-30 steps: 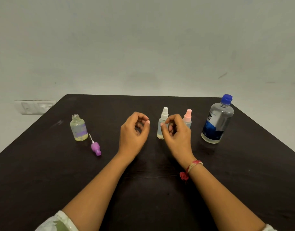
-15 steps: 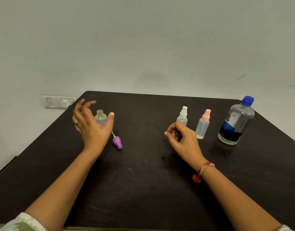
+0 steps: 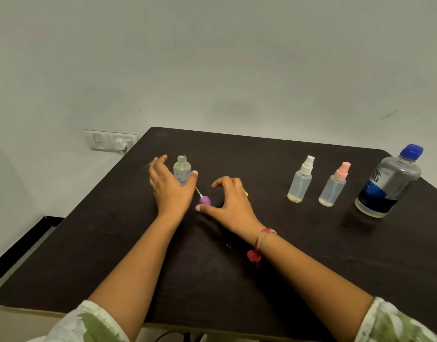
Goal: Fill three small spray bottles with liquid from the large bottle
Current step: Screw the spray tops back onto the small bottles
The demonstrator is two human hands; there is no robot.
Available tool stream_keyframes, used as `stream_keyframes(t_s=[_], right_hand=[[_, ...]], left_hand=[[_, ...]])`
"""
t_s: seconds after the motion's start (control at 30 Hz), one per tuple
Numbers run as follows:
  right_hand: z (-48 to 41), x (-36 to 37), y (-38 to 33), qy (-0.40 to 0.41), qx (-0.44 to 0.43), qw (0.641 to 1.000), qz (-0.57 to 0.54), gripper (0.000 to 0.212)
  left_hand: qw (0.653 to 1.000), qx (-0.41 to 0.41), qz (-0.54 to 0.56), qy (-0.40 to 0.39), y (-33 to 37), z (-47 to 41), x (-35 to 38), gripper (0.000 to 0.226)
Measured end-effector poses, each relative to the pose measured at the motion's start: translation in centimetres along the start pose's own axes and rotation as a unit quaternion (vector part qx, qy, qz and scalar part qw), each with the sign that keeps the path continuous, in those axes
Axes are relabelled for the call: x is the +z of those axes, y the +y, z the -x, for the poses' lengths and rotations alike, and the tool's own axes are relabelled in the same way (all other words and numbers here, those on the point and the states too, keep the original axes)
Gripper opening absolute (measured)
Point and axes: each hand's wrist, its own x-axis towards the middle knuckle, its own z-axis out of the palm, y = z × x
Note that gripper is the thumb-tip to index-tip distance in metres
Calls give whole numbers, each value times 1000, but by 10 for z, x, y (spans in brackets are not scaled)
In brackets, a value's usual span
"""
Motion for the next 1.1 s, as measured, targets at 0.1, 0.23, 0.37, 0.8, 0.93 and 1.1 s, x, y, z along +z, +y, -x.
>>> stream_keyframes(t_s=[0.1, 0.23, 0.37, 0.8, 0.93, 1.1], right_hand=[[-9, 12, -6, 3, 16, 999, 38, 47], [-14, 13, -4, 25, 34, 999, 12, 23], [-10, -5, 7, 52, 75, 991, -99, 24], [23, -68, 49, -54, 107, 910, -398, 17], [28, -75, 50, -41, 129, 869, -475, 13], [26, -84, 46, -19, 141, 828, -543, 9]], left_hand=[[1000, -21, 16, -8, 1, 0, 1, 77], [999, -31, 19, -16, 1, -1, 2, 77], [999, -40, 25, -27, -1, -2, 3, 76], [993, -54, 51, -95, -5, -4, 2, 47], [988, -36, 58, -137, 0, 5, 5, 46], [974, -18, 73, -214, 10, 16, 14, 40]])
